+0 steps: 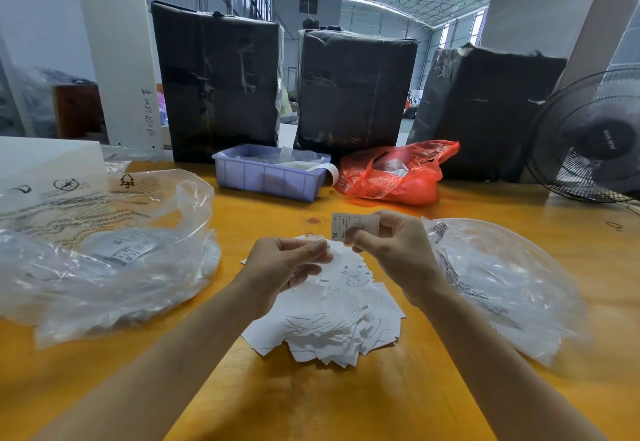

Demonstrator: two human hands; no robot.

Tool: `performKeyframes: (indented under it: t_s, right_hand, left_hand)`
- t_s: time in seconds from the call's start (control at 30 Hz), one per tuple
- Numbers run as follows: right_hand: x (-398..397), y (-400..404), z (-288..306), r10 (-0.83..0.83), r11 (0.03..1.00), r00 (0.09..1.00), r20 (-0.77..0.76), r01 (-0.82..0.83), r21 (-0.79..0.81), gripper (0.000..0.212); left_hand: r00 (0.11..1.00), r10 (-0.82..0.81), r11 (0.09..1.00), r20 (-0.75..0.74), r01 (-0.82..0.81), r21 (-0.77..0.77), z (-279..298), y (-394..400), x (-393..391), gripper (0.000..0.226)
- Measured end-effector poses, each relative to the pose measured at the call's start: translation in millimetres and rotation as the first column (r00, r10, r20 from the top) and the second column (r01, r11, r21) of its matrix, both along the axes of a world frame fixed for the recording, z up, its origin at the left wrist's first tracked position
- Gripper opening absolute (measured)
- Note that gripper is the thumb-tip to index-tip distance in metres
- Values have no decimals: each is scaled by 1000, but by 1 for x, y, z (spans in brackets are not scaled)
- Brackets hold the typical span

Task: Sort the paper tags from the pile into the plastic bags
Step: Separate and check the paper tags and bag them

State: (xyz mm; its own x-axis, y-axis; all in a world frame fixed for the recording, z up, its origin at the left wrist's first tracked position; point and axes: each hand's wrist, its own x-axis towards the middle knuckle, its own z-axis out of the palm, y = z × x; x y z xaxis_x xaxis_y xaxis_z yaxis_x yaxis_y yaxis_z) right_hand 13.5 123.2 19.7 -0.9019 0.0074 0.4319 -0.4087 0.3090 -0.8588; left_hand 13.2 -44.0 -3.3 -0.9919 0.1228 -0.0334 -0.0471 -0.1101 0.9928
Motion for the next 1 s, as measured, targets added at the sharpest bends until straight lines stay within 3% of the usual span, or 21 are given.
performKeyframes:
  t_s: [0.17, 0.57, 0.73, 1.0]
  right_hand:
    - [0, -1, -3, -5, 993, 1000, -22, 7, 119, 4]
    - [-2, -1, -5, -34, 988, 997, -68, 44, 148, 8]
    - [-1, -3, -7, 45, 983, 999, 3, -45, 176, 7]
    - [1, -1, -4, 145, 965, 980, 136, -170, 197, 5]
  left_hand:
    - [1000, -5, 1000, -8, 5, -7, 1, 1, 0, 29]
    - [1000, 1, 1000, -8, -1, 11, 1, 0, -1, 26]
    - [1000, -1, 1000, -9, 2, 16, 1, 0, 0, 25]
    - [1000, 18, 1000, -14, -18, 5, -1, 0, -1, 6]
